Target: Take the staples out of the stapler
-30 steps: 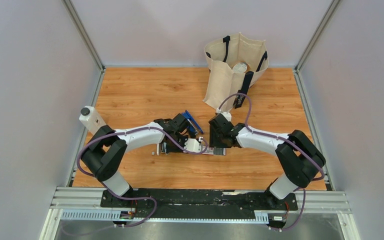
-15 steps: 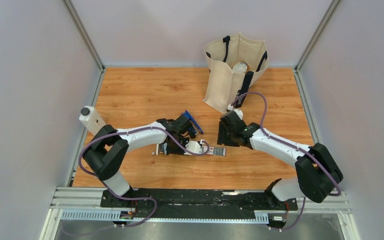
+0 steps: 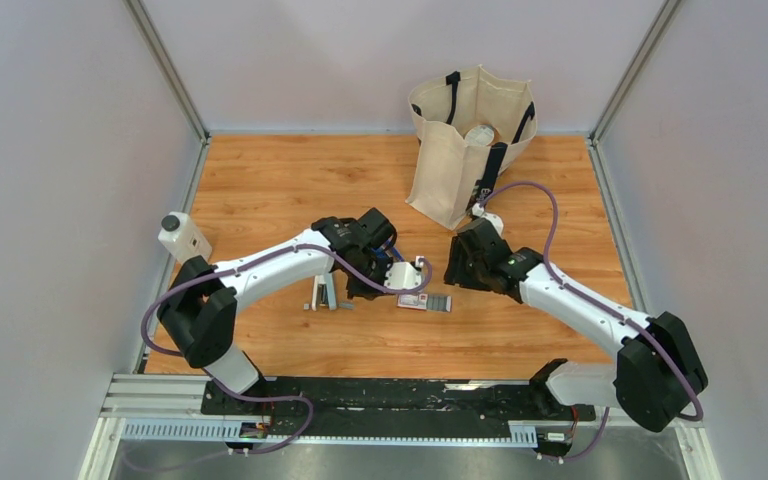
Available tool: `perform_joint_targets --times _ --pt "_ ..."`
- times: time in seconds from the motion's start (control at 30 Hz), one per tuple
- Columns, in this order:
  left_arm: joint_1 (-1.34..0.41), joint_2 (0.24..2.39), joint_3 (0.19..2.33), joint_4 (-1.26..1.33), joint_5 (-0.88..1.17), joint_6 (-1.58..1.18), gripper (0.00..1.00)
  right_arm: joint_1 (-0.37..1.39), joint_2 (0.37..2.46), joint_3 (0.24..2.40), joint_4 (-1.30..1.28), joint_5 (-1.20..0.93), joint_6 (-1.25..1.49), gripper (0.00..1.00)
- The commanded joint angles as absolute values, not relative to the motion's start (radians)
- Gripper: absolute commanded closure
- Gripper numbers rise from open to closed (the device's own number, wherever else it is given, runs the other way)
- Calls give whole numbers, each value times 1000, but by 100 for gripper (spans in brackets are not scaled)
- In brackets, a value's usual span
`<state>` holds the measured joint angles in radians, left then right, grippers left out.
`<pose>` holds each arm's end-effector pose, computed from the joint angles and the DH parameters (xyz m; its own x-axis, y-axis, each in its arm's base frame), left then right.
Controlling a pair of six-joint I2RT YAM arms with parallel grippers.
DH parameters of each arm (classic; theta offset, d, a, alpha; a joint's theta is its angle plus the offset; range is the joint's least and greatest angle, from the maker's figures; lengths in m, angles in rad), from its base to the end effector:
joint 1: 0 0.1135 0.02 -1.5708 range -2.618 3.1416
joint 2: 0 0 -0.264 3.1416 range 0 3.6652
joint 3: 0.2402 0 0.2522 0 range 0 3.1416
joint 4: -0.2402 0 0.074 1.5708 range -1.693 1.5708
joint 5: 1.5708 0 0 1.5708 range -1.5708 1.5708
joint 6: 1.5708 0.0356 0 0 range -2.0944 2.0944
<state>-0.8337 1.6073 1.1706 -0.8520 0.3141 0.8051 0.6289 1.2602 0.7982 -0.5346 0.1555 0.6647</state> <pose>0.1982 -0.2347 0.2245 0.1019 0.9078 -0.4069 0.9935 -0.1138 -0.0050 0.2011 0.1394 0.2177 -0.8509 0.1346 -0.5077 0.0149 0.9724 0.2327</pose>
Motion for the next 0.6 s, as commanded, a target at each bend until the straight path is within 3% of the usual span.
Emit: perform_joint_targets --times 0.0,0.1,0.23,0.3,0.37,0.5,0.53,0.57 --pt "-841 1600 1227 -952 321 799 75 607 1227 792 -540 164 657 45" --pt "-841 1605 1177 -944 201 840 57 600 1218 788 -543 163 653 45" --pt "-841 1545 1097 -899 111 876 57 586 1206 784 -543 160 650 44" --pt "-841 1482 1114 -916 103 871 52 580 1204 784 -545 155 649 44" --pt "-839 1393 1173 -980 100 876 15 577 1203 785 -548 155 647 44" --pt "-754 1261 1152 -849 3 798 14 568 1204 782 -542 155 650 44" --pt "-750 1281 1164 -901 -36 827 17 566 1204 784 -541 150 650 44" --pt "-752 1317 1199 -964 -49 860 29 566 1201 785 -541 149 653 44"
